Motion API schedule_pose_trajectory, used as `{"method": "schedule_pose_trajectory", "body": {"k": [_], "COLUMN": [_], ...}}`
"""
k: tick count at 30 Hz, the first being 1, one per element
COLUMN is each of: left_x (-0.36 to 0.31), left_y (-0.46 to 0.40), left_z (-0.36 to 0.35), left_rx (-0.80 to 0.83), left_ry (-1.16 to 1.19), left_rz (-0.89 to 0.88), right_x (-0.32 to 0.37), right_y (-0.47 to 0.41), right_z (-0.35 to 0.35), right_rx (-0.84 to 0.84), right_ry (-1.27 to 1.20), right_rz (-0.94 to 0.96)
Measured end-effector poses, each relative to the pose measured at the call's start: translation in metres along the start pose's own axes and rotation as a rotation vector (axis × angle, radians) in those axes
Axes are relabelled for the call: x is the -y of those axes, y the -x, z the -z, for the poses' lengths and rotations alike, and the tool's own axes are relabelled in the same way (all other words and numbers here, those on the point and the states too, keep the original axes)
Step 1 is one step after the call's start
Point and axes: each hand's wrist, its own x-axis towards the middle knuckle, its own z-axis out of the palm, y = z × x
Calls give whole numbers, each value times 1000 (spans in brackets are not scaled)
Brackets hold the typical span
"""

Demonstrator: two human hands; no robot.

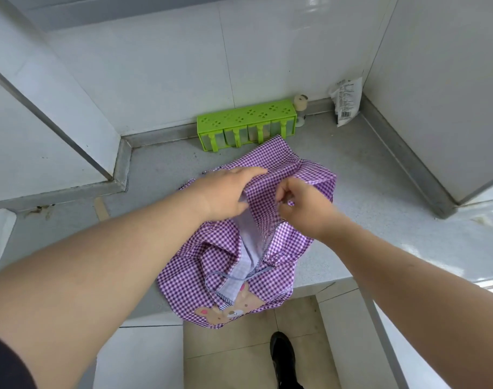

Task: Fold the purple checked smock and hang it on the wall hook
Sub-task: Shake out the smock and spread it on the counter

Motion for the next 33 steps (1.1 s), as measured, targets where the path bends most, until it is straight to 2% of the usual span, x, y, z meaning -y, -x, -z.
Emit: {"method": "schedule_pose_trajectory", "body": {"k": [3, 8, 10, 13, 14, 16, 20, 23, 26, 29, 31, 33], "left_x": [-21, -33, -31, -23, -20, -15, -6, 4, 17, 27, 32, 39], "left_y": [-7, -10, -6, 1, 5, 11, 27, 42, 58, 77, 92, 106], "left_z": [26, 63, 72, 75, 77, 81, 92, 100, 107, 113, 118, 123], "left_rx": [-37, 4, -41, -136, -165, -194, -248, -302, -366, -420, -463, -501], "left_ry": [11, 30, 59, 167, 210, 318, 649, 784, 916, 1032, 1116, 1189], "left_rz": [-92, -103, -79, 2, 35, 111, 253, 326, 373, 402, 422, 447], "right_x": [45, 71, 78, 73, 70, 61, 46, 30, 17, 14, 22, 33], "right_y": [-3, -3, 4, 16, 22, 32, 44, 48, 51, 52, 54, 54], "right_z": [7, 9, 6, -8, -14, -27, -50, -65, -72, -76, -80, -85], "right_rx": [57, -32, -182, -456, -450, -327, -37, 108, 94, 65, 110, 161], "right_ry": [-230, -616, -684, -564, -531, -477, -178, -169, -177, -402, -493, -442], "right_rz": [163, 172, 148, -3, -82, -217, -327, -405, -469, -550, -543, -476]}}
